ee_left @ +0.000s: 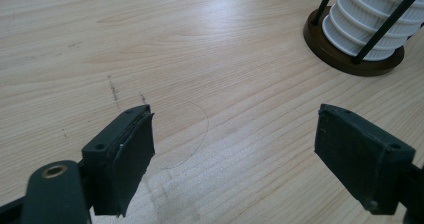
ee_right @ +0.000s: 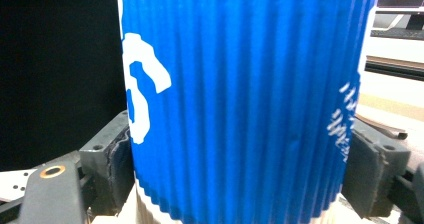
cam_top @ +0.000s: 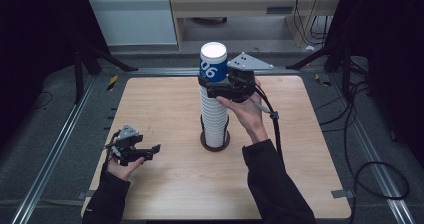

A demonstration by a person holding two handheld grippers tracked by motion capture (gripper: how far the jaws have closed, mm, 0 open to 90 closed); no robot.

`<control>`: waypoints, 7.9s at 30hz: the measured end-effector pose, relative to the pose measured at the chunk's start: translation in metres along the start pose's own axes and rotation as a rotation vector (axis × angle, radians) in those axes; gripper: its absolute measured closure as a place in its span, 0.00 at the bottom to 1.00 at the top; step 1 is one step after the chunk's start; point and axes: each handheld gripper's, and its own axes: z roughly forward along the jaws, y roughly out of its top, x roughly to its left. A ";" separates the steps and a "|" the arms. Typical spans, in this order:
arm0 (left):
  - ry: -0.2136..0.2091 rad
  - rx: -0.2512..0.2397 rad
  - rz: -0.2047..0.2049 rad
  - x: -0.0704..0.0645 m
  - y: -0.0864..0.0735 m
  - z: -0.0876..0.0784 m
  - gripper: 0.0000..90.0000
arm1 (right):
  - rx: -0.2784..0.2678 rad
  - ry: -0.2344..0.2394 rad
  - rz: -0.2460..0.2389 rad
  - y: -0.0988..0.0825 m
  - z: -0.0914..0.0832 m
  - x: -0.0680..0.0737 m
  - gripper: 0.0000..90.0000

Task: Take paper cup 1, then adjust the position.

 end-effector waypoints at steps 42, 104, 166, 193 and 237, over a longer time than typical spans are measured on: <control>-0.005 0.018 -0.002 0.000 0.000 0.002 0.16 | -0.107 0.004 -0.008 0.055 -0.017 -0.003 0.23; -0.051 0.012 0.030 -0.015 0.004 0.002 0.18 | 0.060 -0.135 -0.011 -0.073 -0.139 -0.060 0.23; -0.324 -0.012 0.206 -0.091 0.027 -0.006 0.19 | 0.391 0.283 -0.224 -0.171 -0.075 0.018 0.23; -0.421 -0.025 0.265 -0.122 0.053 -0.012 0.17 | 0.427 0.339 -0.270 -0.178 -0.052 0.039 0.23; -0.486 0.075 0.282 -0.146 0.059 0.017 0.29 | 0.467 0.386 -0.341 -0.186 -0.040 0.060 0.20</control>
